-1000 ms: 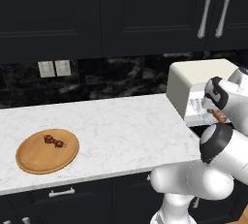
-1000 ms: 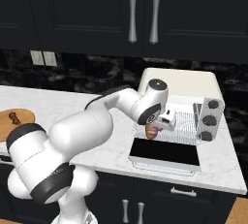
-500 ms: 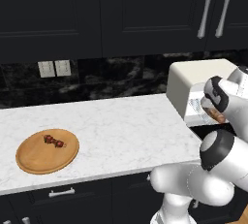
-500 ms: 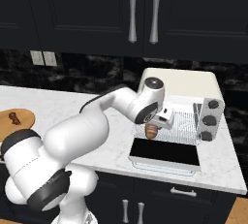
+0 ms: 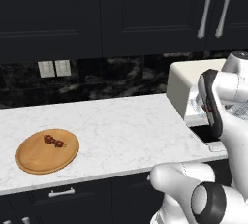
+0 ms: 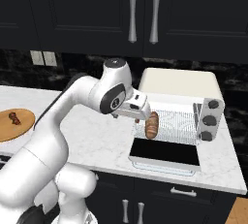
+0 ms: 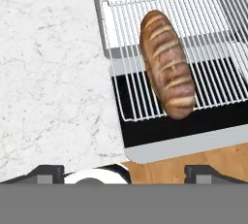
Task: Pick up the kebab skewer and baguette bread, and place them inside the toaster oven. Close the toaster oven door and start by setting the timer.
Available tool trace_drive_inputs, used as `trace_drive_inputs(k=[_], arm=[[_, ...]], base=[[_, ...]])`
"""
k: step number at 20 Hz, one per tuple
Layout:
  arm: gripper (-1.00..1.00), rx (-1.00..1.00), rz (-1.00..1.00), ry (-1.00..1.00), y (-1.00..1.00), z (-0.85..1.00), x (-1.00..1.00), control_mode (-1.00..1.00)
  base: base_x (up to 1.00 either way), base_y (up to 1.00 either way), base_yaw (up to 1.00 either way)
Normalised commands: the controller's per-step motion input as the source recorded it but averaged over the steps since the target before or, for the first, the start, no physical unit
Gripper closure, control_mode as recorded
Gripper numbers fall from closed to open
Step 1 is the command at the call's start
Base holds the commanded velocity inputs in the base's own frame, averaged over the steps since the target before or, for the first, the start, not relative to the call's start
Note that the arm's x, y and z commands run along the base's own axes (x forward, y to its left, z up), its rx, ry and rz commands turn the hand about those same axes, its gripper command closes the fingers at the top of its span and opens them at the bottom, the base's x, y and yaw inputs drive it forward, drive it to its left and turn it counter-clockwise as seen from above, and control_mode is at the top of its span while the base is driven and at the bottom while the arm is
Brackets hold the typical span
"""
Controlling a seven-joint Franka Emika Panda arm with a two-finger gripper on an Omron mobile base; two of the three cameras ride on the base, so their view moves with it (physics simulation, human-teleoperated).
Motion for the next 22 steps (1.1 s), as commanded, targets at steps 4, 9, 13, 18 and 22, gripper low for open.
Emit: trace_drive_inputs(k=[4, 9, 13, 18, 22], arm=[[-1.00, -0.18, 0.00, 0.01, 1.00, 0.25, -0.99, -1.00], [-1.00, -0.07, 0.00, 0.02, 1.00, 0.24, -0.62, -1.00], [-1.00, 0.00, 0.04, 0.09, 1.00, 0.42, 0.04, -1.00], [-1.00, 0.00, 0.24, 0.10, 1.00, 0.22, 0.23, -1.00], [-1.00, 0.01, 0.34, 0.02, 1.00, -0.06, 0.16, -1.00]], base=[[0.00, 0.00, 0.00], [0.00, 0.00, 0.00], [0.00, 0.00, 0.00], [0.00, 0.00, 0.00], [0.00, 0.00, 0.00]])
